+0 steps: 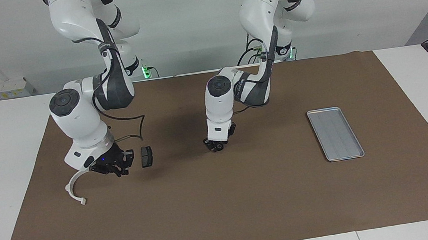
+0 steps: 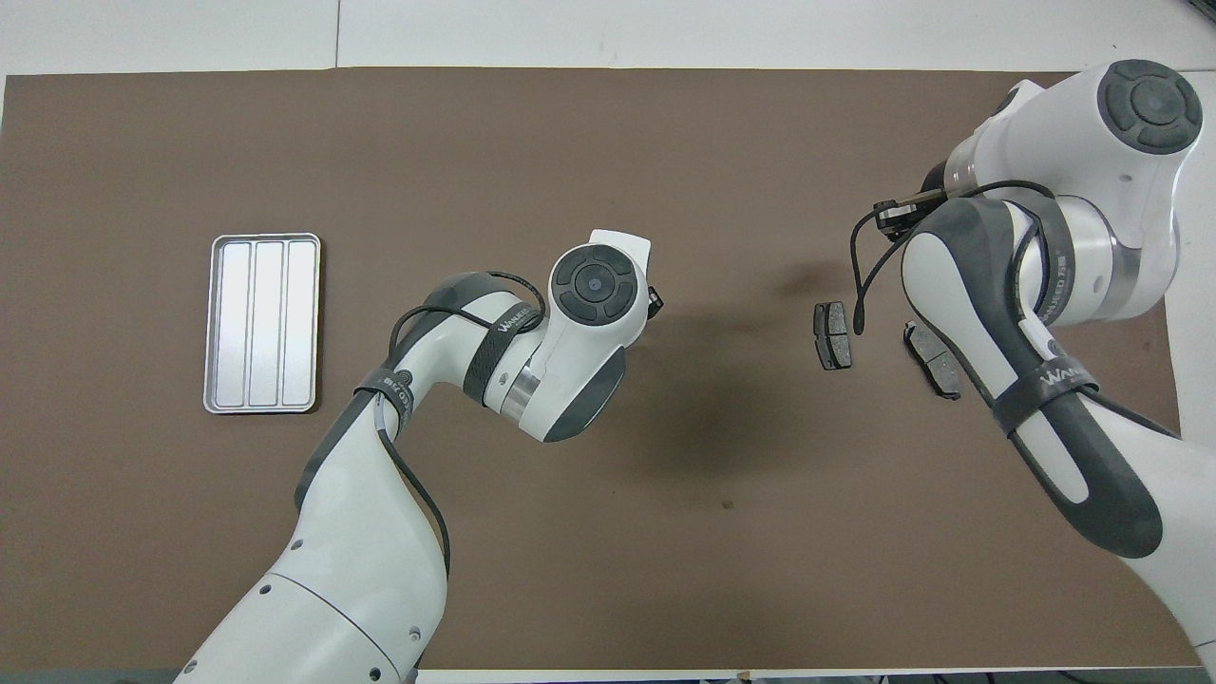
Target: Pick bearing gear from pile to tray
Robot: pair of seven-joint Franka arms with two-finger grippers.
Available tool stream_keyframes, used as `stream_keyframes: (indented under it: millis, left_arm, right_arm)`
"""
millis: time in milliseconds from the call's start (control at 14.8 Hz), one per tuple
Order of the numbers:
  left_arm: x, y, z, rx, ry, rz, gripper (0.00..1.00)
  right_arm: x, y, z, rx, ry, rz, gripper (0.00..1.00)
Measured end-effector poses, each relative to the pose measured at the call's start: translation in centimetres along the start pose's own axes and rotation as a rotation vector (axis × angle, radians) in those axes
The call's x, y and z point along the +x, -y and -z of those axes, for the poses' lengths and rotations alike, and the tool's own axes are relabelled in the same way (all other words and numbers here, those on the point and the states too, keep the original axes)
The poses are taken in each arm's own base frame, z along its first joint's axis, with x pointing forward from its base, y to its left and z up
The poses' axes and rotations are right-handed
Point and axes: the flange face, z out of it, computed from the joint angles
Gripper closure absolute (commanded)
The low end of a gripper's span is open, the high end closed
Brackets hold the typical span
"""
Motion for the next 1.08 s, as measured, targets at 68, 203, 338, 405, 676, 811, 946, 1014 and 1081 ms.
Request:
stream_keyframes:
  millis: [68, 203, 338, 405, 676, 811, 946, 1014, 1081]
  left_arm:
    - [0.0, 0.0, 0.0, -0.001, 0.0, 0.0, 0.44]
    - [0.0, 0.0, 0.0, -0.002, -0.001, 0.0, 0.71]
    - [0.0, 0.0, 0.2, -0.002, -0.002, 0.0, 0.92]
    - [0.0, 0.0, 0.2, -0.003, -0.002, 0.0, 1.0]
    - [0.0, 0.0, 0.3, 0.011, 0.004, 0.002, 1.0]
    - [0.3, 0.3, 0.6, 0.041, 0.014, 0.011, 1.0]
    - [2.4, 1.1, 2.2, 0.05, 0.013, 0.035, 1.0]
    - [3.6, 1.8, 3.4, 0.054, 0.014, 0.032, 1.0]
    - [4.9, 2.7, 4.6, 0.056, 0.016, 0.021, 1.0]
  right_arm:
    - [0.0, 0.0, -0.1, 0.0, 0.0, 0.0, 1.0]
    - [-0.1, 0.0, -0.2, 0.0, 0.001, 0.0, 1.0]
    - [-0.1, 0.0, -0.3, 0.0, 0.002, 0.0, 1.0]
    - [-0.1, 0.0, -0.3, 0.0, 0.002, 0.0, 1.0]
    - [-0.2, 0.0, -0.3, 0.0, 0.003, -0.001, 1.0]
    - [-0.2, 0.0, -0.3, 0.0, 0.003, -0.002, 1.0]
    - [-0.1, 0.1, -0.3, 0.0, 0.001, -0.021, 1.0]
    - [-0.1, 0.6, -0.3, 0.002, 0.0, -0.035, 1.0]
    - [0.0, 1.4, -0.3, 0.004, -0.001, -0.052, 1.0]
